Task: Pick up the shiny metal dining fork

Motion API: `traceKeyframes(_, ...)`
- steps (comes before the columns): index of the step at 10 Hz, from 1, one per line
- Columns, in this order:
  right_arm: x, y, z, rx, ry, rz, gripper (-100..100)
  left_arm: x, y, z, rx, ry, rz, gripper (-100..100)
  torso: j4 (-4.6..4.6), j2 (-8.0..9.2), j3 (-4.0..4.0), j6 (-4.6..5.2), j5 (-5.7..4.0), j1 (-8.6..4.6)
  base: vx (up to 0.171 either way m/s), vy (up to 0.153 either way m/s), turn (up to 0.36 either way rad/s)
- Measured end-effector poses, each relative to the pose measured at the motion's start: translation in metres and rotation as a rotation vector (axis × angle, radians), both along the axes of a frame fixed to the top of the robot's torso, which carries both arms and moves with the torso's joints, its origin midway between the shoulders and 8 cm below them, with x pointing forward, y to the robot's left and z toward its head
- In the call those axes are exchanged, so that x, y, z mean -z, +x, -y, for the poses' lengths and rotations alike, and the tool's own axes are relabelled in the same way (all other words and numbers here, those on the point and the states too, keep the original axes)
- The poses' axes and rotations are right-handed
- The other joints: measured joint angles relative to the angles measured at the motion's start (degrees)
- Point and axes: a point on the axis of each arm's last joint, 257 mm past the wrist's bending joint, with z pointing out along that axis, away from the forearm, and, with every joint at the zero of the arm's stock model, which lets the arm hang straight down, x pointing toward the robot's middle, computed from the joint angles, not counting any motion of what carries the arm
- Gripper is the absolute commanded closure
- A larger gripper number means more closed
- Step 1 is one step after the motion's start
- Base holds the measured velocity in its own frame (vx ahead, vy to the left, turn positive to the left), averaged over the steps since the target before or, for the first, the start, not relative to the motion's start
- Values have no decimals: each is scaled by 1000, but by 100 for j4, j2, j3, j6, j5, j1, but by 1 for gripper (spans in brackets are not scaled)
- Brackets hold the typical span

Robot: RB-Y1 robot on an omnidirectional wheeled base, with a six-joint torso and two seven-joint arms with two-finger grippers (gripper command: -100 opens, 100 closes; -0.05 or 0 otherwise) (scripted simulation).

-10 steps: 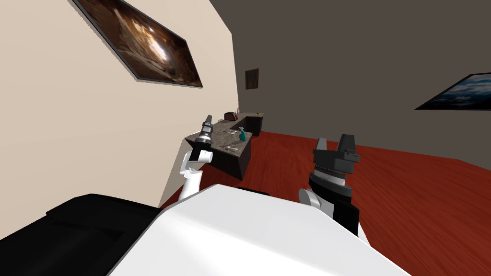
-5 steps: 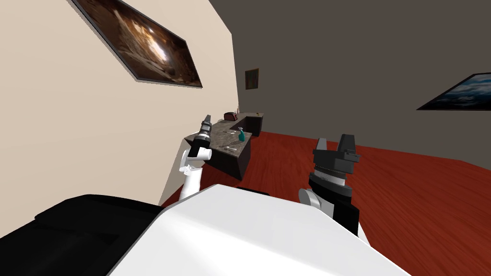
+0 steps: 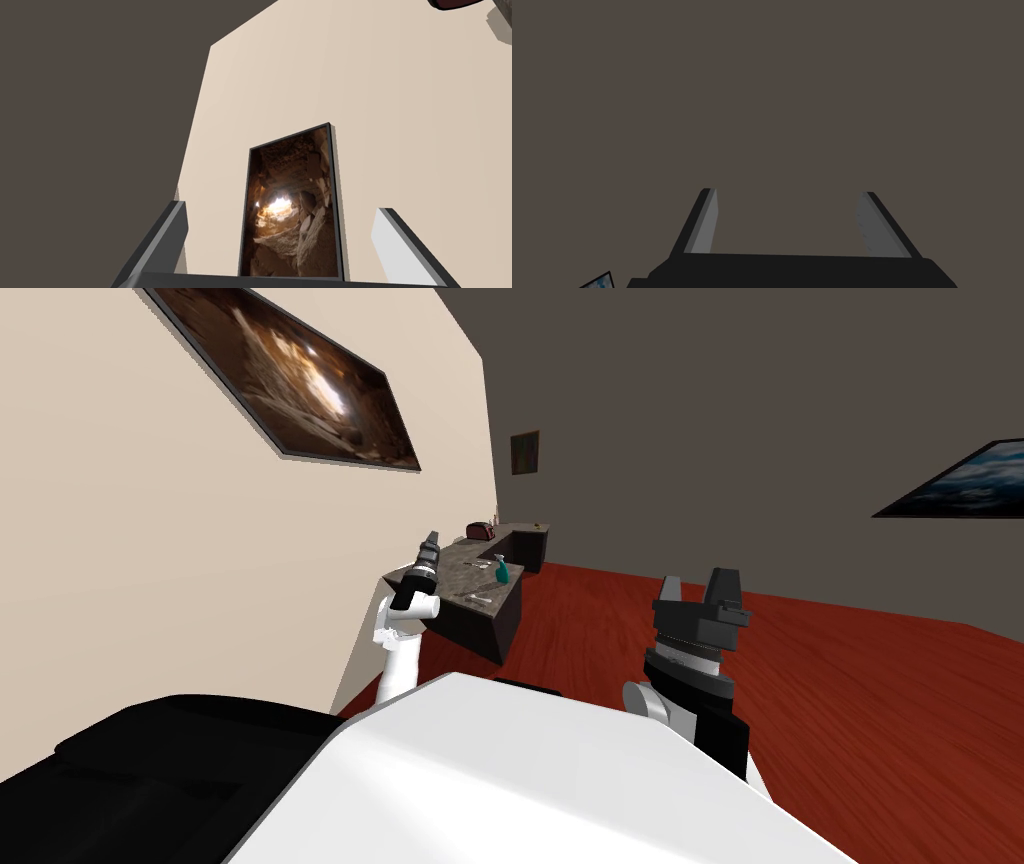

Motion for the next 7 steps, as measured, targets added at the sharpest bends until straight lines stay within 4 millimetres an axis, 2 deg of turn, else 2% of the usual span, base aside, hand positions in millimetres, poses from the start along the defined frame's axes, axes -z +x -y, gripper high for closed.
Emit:
traceKeyframes(4, 0, 0, 0, 0, 0, 0, 0, 12, 7, -21, -50, -39, -78, -100, -1, -5, -2, 1, -1, -5, 25, -29, -4)
traceKeyframes(7, 0, 0, 0, 0, 0, 0, 0, 29, 10, -34, -83, -72, -149, -100, -1, -4, -2, 0, 0, -1, 27, -23, -8)
